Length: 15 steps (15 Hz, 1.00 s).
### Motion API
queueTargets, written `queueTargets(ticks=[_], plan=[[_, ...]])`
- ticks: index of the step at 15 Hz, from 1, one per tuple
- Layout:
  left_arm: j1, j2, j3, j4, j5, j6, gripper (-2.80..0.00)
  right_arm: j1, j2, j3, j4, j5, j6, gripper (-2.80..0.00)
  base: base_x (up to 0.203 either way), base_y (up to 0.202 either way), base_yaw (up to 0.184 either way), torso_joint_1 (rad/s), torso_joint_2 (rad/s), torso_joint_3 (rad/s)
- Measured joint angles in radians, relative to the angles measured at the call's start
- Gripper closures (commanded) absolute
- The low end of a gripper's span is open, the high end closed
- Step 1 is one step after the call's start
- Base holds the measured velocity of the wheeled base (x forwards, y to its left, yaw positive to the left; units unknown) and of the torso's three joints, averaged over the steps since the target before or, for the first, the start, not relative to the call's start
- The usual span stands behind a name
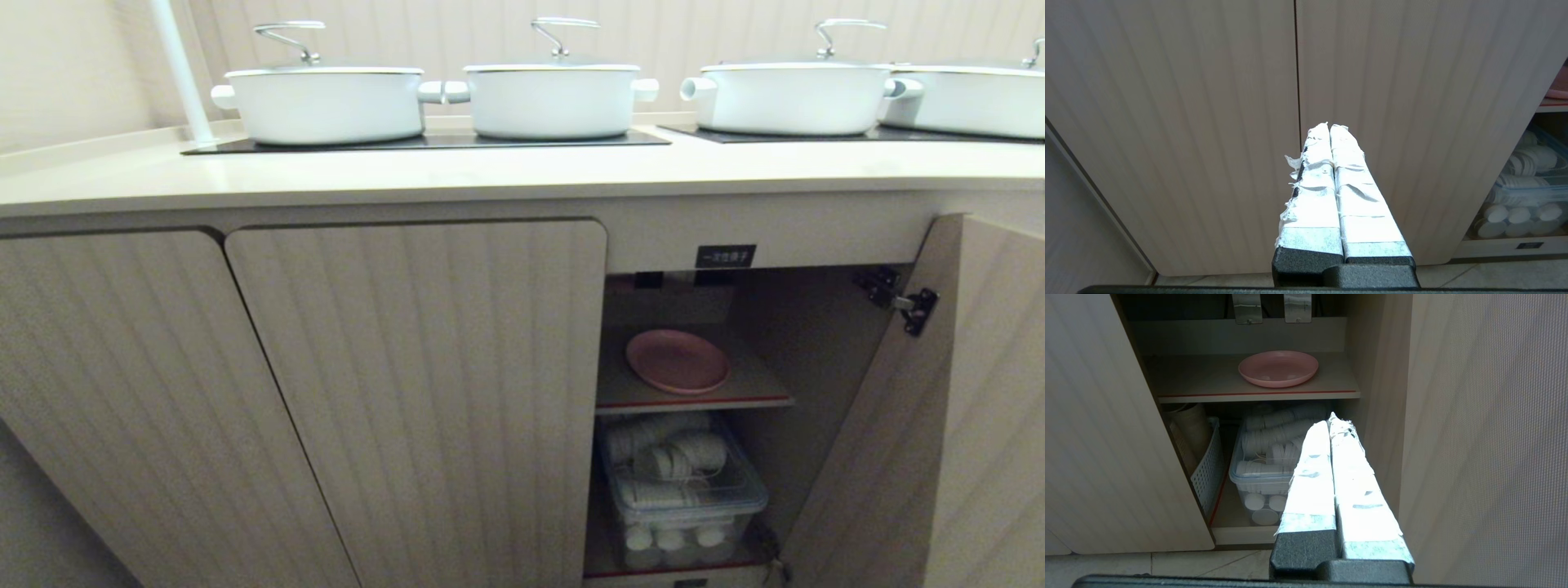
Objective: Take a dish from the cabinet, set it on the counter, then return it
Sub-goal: Take the plate from the cabinet
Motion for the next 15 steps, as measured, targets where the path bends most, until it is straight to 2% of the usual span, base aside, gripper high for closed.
queueTargets(ticks=[15], plan=[[0.0, 0.0, 0.0, 0.0, 0.0, 0.0, 0.0, 0.0, 0.0, 0.0, 0.0, 0.0, -0.001, 0.0, 0.0, 0.0, 0.0, 0.0, 0.0, 0.0]])
